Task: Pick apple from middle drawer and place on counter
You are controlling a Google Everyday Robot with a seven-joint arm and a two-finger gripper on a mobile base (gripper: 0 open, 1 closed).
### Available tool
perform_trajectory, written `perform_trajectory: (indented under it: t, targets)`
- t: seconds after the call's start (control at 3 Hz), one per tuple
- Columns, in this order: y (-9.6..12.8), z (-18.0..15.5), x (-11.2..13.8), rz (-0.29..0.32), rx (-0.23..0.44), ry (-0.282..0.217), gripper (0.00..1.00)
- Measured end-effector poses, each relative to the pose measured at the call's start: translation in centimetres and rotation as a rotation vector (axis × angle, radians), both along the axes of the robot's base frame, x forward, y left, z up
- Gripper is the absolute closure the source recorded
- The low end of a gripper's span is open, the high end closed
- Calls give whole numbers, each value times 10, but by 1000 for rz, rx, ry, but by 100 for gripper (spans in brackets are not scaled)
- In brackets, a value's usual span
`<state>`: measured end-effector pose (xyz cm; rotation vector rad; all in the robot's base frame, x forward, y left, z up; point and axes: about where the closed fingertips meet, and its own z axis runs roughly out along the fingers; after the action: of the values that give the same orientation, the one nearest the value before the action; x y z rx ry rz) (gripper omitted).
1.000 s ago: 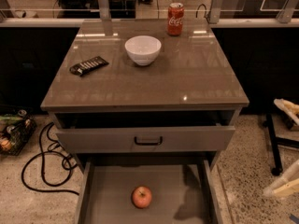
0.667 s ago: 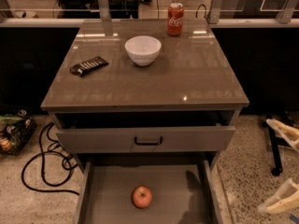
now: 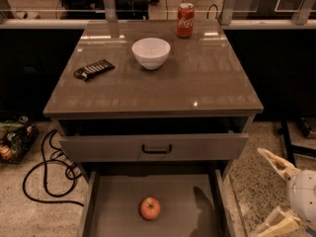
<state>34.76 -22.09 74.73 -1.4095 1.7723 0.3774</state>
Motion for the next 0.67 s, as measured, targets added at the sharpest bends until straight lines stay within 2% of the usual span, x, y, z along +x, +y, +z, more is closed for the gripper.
perform_trajectory:
  t: [0.33,0.67]
  targets:
    - [0,0,0,0,0,0,0]
    - [15,-11,11,19,0,1,0]
